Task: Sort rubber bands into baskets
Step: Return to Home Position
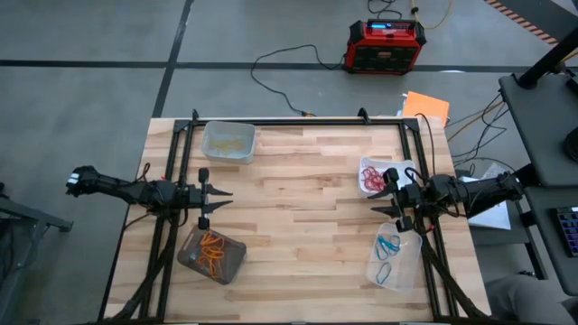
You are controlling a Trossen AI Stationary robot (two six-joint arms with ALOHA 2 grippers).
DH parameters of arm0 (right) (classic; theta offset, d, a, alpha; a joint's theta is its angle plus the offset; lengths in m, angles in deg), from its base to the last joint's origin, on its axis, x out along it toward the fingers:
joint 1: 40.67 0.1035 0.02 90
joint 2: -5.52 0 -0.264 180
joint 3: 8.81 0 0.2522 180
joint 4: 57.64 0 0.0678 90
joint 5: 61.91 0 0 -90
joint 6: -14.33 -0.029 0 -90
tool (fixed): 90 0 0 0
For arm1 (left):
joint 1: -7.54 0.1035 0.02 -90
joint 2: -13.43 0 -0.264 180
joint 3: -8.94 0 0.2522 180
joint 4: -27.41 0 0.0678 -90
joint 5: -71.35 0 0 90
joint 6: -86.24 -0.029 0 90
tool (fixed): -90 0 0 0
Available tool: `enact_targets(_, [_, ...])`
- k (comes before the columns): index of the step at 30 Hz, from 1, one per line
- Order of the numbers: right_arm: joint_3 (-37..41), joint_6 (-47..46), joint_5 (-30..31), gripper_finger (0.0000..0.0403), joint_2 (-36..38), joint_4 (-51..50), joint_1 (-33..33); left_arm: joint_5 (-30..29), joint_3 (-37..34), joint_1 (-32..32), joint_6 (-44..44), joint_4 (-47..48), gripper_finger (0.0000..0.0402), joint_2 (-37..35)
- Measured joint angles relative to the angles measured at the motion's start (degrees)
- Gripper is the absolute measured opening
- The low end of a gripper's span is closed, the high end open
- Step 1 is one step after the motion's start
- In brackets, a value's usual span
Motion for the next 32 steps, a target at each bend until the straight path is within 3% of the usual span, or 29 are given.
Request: enact_targets(32, [0.0, 0.0, 0.0, 0.0140, 0.0, 0.0, 0.0, 0.0, 0.0, 0.0, 0.0, 0.0, 0.0075, 0.0])
